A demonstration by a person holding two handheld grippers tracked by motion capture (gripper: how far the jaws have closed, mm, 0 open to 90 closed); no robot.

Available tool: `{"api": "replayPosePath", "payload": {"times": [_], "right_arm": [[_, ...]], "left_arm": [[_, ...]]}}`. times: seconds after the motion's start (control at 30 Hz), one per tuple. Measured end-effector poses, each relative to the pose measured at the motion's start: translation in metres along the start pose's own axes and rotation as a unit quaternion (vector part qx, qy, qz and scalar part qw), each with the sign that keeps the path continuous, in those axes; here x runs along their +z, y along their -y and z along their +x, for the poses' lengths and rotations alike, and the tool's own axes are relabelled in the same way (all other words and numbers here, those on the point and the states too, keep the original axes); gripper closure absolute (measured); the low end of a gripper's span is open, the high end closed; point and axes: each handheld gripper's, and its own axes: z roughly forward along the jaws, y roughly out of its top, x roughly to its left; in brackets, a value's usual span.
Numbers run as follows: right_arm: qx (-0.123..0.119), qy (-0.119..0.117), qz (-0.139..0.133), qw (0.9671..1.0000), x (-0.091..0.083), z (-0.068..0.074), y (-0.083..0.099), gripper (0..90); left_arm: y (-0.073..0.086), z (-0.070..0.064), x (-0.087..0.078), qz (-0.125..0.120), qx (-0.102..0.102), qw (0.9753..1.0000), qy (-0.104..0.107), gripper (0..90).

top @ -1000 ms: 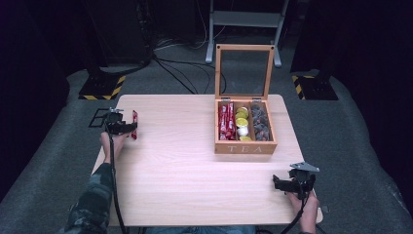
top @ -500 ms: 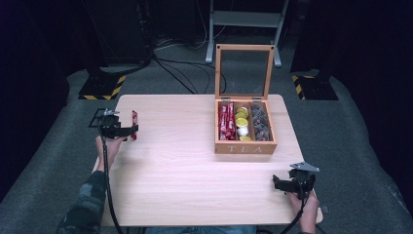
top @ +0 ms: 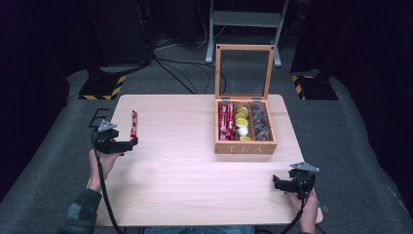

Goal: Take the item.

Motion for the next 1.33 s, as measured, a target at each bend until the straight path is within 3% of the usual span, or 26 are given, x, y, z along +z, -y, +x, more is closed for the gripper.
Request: {"api": "replayPosePath", "payload": {"times": [0.13,0.33,0.4,0.6,0.8,0.93,1.1,1.33], "right_arm": [[0.000,0.001,-0.001,1.0000,0.000,0.000,0.000,0.0],[0.001,0.001,-0.001,1.0000,0.000,0.000,0.000,0.0],[0.000,0.001,-0.001,1.0000,0.000,0.000,0.000,0.0],[0.000,0.001,-0.002,1.0000,0.000,0.000,0.000,0.0],[0.000,0.001,-0.002,1.0000,0.000,0.000,0.000,0.0],[0.000,0.001,-0.002,1.0000,0.000,0.000,0.000,0.0],[0.001,0.001,-0.001,1.0000,0.000,0.000,0.000,0.0],[0.001,0.001,-0.001,1.0000,0.000,0.000,0.000,0.0]], "left_arm": [[0.012,-0.010,-0.011,-0.004,0.009,0.9999,0.001,7.8],[0.041,-0.023,-0.022,0.015,0.021,0.9996,0.006,7.2],[0.045,-0.024,-0.023,0.021,0.025,0.9995,0.006,7.2],[0.083,-0.036,-0.019,0.059,0.036,0.9976,-0.006,6.1],[0.107,-0.039,-0.018,0.064,0.032,0.9973,-0.020,5.5],[0.117,-0.038,-0.018,0.064,0.023,0.9974,-0.024,5.0],[0.120,-0.037,-0.022,0.063,0.026,0.9971,-0.035,3.9],[0.121,-0.035,-0.024,0.070,0.017,0.9971,-0.026,3.6]]}}
